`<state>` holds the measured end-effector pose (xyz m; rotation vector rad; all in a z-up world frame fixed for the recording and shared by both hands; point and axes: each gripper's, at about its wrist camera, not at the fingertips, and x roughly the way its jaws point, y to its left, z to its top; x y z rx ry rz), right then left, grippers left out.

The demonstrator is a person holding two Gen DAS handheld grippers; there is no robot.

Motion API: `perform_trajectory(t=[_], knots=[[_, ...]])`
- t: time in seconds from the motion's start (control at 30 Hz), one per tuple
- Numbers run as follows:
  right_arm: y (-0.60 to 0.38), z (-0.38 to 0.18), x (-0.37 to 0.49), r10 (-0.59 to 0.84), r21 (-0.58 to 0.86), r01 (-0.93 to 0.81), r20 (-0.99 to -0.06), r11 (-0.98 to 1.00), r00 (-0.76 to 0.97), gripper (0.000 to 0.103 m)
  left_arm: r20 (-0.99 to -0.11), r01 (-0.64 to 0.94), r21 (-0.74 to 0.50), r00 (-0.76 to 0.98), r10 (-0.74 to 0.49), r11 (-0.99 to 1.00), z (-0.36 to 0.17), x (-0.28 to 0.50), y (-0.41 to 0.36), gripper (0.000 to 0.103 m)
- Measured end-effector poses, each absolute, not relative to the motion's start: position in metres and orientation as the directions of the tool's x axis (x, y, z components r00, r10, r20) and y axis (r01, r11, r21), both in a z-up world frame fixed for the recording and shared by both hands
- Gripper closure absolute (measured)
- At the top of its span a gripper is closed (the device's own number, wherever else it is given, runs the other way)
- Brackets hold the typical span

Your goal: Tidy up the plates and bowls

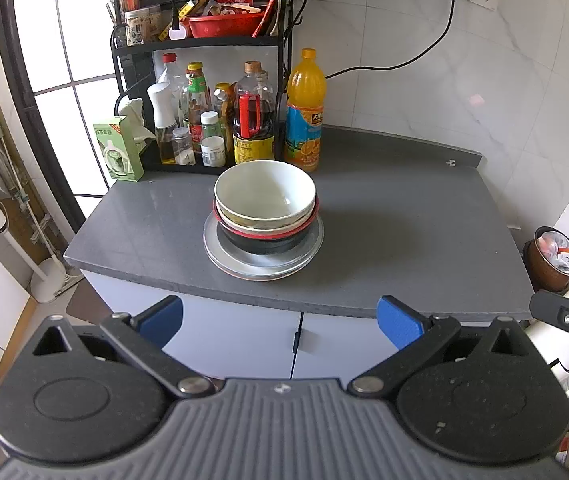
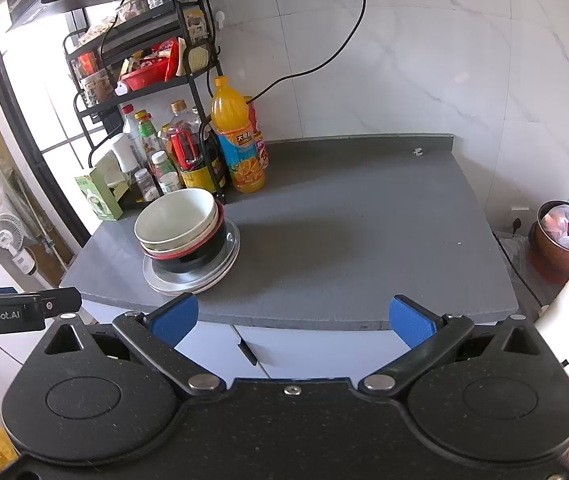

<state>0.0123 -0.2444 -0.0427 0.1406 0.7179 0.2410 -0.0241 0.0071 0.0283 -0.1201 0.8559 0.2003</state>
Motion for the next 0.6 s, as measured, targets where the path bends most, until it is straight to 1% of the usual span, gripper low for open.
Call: perform_trajectory(t=[0.6], knots=[[-0.237, -0.044, 0.022, 0.267, 0.225, -0.157, -0.639, 0.962, 0.721, 0.0, -0.772, -0.214, -0.025, 0.625, 0.117, 0.976, 0.029, -0.018, 0.018, 0.001]])
